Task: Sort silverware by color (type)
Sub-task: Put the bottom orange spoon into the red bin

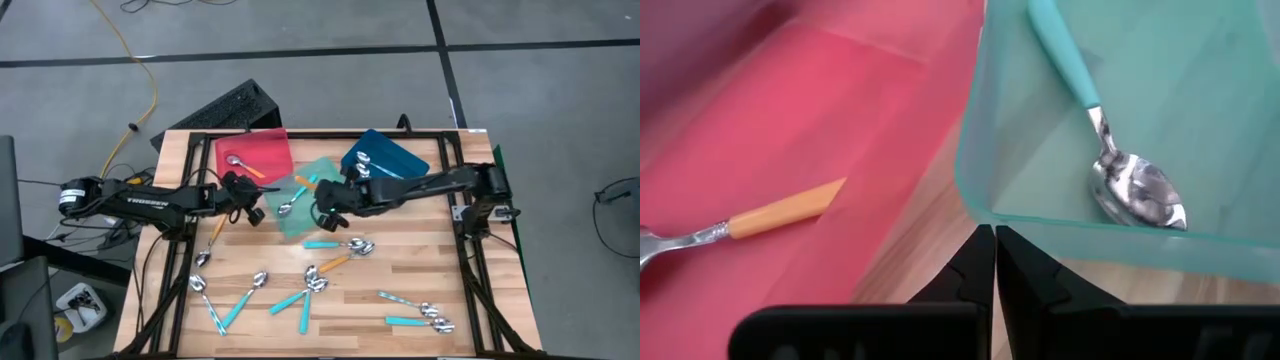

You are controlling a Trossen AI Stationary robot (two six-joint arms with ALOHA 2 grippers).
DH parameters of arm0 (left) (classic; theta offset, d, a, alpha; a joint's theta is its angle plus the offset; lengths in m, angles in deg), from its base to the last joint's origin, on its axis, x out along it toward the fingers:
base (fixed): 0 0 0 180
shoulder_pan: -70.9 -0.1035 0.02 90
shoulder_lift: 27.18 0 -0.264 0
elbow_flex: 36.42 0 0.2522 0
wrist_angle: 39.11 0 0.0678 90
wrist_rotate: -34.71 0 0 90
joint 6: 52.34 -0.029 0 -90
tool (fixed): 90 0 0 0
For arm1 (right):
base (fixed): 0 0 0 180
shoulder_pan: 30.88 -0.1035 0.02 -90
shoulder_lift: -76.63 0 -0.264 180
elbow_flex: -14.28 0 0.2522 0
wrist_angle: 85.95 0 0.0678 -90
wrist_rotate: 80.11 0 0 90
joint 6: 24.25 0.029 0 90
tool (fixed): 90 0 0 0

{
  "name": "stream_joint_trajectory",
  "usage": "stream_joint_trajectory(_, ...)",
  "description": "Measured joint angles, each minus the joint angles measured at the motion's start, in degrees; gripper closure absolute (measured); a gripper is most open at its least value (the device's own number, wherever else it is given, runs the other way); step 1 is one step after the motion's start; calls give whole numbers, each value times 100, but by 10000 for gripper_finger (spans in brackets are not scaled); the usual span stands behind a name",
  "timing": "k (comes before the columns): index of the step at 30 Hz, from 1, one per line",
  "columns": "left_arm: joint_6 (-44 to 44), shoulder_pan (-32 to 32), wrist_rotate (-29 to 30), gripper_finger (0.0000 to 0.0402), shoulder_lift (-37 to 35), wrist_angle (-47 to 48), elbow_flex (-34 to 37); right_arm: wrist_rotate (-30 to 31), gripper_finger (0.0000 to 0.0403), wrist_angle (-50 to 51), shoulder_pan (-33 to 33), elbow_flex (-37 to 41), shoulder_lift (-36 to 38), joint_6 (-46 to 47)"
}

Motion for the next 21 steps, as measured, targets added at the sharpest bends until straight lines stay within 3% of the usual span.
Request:
stream_joint_trajectory(4,-1,0,-118,401,0,1,0,18,342,104,119,2,-386,11)
stream_joint_trajectory(9,-5,1,-139,401,0,-8,0,612,342,-95,171,-3,-599,2)
stream_joint_trajectory(21,-95,2,-143,401,0,-14,0,759,342,-391,193,-3,-624,-126)
